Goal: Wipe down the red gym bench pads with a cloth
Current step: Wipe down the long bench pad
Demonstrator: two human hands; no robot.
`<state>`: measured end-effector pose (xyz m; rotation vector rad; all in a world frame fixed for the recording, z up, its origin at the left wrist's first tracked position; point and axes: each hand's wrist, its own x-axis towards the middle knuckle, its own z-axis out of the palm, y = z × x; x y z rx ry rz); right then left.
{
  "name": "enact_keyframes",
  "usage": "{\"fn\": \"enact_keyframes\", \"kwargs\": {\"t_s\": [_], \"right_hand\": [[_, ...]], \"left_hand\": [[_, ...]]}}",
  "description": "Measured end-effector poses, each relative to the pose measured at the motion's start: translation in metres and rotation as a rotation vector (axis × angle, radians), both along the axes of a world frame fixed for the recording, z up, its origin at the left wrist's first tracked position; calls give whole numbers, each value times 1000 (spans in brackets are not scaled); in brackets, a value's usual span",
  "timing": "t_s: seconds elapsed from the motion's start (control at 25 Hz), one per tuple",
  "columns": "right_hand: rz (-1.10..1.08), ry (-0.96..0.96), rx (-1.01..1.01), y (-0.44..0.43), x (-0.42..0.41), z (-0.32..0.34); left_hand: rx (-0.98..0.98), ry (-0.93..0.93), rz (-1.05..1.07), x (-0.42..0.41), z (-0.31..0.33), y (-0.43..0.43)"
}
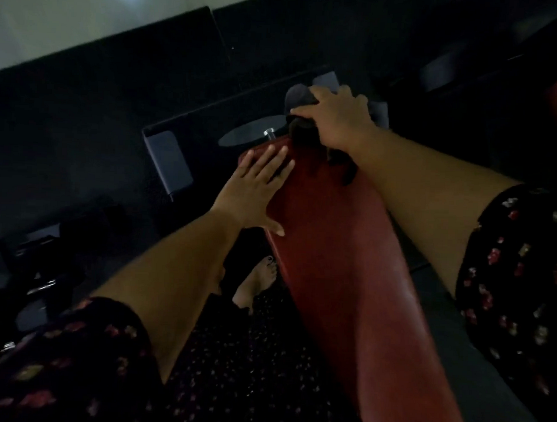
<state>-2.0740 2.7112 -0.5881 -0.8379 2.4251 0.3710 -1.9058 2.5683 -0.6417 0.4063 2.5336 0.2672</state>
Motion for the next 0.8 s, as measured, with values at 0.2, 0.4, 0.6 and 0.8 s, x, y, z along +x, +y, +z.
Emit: {"fn": "enact_keyframes", "kwargs": {"t_s": [0.2, 0.4, 0.6, 0.8], "right_hand": [[-561, -118, -185, 67, -15, -19], [-615, -322, -216, 140, 17, -32], [-608, -343, -141, 177, 62, -23], [-606, -267, 39, 183, 88, -5]], "left_hand": [[-10, -34, -192, -64, 3, 34], [-143, 21, -141, -79, 7, 77], [-283, -28, -82, -76, 21, 98], [-137, 9, -191, -81, 30, 79]]}}
